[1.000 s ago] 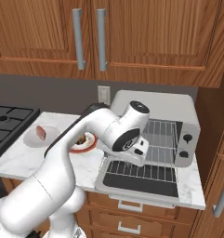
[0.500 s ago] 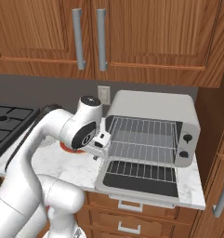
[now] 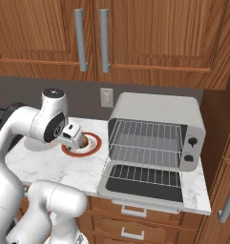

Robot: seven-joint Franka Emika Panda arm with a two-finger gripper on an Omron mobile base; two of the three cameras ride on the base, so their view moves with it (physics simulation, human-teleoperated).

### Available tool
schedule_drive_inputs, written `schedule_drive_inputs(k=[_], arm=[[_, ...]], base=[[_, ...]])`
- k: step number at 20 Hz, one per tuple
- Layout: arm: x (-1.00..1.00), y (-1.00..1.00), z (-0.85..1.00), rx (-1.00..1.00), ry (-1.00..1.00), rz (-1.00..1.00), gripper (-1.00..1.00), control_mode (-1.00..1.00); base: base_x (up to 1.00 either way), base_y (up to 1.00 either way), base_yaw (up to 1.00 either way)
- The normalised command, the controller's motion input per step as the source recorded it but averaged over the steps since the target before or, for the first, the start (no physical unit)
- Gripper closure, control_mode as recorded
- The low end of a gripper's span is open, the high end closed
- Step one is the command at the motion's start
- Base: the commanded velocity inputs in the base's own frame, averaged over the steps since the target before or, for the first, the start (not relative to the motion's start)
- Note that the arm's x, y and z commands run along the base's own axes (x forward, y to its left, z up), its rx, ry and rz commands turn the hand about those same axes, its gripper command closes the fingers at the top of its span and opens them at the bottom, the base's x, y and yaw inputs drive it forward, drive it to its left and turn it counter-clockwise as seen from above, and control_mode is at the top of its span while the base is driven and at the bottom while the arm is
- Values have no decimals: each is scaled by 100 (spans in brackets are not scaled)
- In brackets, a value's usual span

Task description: Open the toaster oven door. Place the bread on the top rack in the toaster oven and place the steak on the bottom rack.

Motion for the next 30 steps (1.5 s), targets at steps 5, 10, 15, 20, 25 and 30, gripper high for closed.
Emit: schedule_drive_inputs(k=[5,10,15,20,25,30], arm=[[59,100,0,-5,-4,18,-100,-100],[52,99,0,-8,-2,27,-100,-100],[58,95,-3,-6,-2,24,-100,-100],[43,78,-15,-5,0,20,-100,-100],[31,10,-29,-6,0,18,-100,-100],[26,0,-27,-5,0,13,-100,-100]], base=[[0,0,0],[0,0,0],[0,0,0],[0,0,0],[0,0,0],[0,0,0]])
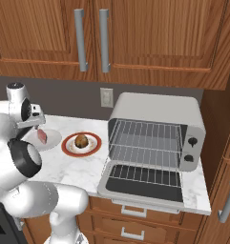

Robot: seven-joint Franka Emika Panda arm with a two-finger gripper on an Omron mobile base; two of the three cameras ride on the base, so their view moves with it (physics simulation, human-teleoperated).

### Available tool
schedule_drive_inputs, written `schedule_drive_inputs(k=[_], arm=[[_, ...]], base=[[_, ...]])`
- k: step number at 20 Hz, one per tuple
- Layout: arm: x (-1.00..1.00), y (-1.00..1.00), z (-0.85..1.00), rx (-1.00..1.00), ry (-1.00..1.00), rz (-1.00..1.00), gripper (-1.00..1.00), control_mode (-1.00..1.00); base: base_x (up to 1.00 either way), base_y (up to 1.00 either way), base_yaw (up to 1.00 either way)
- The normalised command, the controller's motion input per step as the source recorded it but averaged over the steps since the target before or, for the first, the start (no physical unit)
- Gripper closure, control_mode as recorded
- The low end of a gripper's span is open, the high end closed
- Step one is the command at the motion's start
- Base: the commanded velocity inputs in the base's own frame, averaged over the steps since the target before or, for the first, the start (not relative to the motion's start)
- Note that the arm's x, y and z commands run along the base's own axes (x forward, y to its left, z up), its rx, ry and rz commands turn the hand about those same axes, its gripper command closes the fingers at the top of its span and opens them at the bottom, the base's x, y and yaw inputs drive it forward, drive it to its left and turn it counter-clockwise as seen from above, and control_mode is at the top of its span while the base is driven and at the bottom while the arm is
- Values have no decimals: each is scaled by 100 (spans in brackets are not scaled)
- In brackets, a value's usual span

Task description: Open the toaster oven door. Place the bread on the top rack in the toaster oven and place the steak on the bottom rack.

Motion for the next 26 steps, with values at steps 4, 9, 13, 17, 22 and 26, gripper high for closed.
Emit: schedule_drive_inputs(k=[4,9,13,17,22,26], arm=[[57,2,-28,0,1,3,-100,-100],[56,2,-22,0,0,0,-100,-100],[28,30,-42,0,0,0,-100,-100],[21,43,-37,0,0,0,-100,-100],[22,15,-29,-3,0,0,-100,-100],[16,0,-11,-6,0,0,-100,-100]], base=[[0,0,0],[0,0,0],[0,0,0],[0,0,0],[0,0,0],[0,0,0]])
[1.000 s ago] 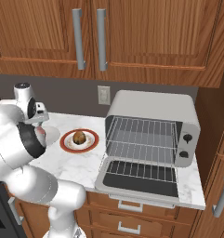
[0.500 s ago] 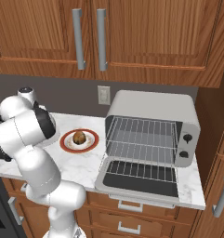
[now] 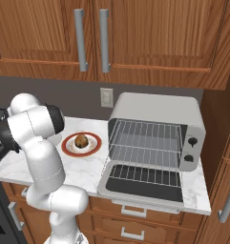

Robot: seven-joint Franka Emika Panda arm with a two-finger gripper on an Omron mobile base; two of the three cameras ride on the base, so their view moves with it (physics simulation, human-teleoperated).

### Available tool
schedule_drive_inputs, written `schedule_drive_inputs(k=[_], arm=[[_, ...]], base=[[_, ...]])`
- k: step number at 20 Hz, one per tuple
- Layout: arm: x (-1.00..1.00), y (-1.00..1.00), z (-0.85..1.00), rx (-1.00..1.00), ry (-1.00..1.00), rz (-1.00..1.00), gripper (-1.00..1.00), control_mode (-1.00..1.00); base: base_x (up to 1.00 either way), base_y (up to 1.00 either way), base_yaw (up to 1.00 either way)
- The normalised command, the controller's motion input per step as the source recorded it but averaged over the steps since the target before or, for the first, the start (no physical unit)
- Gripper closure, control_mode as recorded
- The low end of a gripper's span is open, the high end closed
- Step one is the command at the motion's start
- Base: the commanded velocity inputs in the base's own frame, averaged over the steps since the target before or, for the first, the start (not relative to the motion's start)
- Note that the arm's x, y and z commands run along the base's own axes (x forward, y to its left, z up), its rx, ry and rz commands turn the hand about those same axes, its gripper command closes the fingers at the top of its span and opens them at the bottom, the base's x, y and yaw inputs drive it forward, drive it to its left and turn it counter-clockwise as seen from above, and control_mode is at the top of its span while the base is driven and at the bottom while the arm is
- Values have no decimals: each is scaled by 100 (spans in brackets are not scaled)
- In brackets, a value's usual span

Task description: Open the toaster oven door. Place the bread on the top rack in the toaster oven and place the steak on the bottom rack.

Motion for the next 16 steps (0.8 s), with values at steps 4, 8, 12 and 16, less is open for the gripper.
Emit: schedule_drive_inputs(k=[4,8,12,16], arm=[[22,0,-10,-5,0,0,-100,-100],[30,0,-20,-2,1,0,-100,-100],[34,0,-37,0,4,0,-100,-100],[35,0,-31,-2,1,0,-100,-100]], base=[[0,0,0],[0,0,0],[0,0,0],[0,0,0]])
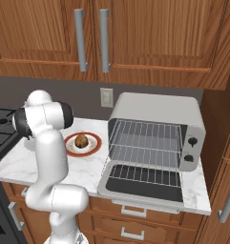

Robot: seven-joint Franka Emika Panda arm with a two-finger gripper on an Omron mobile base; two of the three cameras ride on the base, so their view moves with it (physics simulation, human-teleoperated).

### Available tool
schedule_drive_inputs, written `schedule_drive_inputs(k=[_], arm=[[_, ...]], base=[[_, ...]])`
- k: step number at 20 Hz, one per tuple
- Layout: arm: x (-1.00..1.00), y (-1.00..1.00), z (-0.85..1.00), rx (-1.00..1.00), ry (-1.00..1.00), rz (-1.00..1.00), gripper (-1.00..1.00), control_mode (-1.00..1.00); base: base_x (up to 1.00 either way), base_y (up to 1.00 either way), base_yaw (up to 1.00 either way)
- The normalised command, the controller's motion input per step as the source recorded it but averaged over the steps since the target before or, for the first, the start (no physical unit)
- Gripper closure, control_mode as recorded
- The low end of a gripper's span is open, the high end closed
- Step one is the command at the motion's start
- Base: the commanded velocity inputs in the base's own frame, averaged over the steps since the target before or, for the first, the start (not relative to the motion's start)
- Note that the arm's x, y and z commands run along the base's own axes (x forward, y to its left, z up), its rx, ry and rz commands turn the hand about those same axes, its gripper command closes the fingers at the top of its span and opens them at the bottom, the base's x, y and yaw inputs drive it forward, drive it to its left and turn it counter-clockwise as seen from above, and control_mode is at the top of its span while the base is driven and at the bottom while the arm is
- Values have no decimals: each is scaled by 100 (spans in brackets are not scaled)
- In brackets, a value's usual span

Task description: Open the toaster oven door. Place the bread on the top rack in the toaster oven and place the steak on the bottom rack.

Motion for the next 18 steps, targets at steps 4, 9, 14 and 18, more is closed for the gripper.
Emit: schedule_drive_inputs(k=[4,9,14,18], arm=[[30,1,-24,-2,0,0,-100,-100],[2,9,-18,0,1,0,-100,-100],[0,19,-28,0,1,0,-100,-100],[0,0,-20,0,1,0,-100,-100]], base=[[0,0,0],[0,0,0],[0,0,0],[0,0,0]])
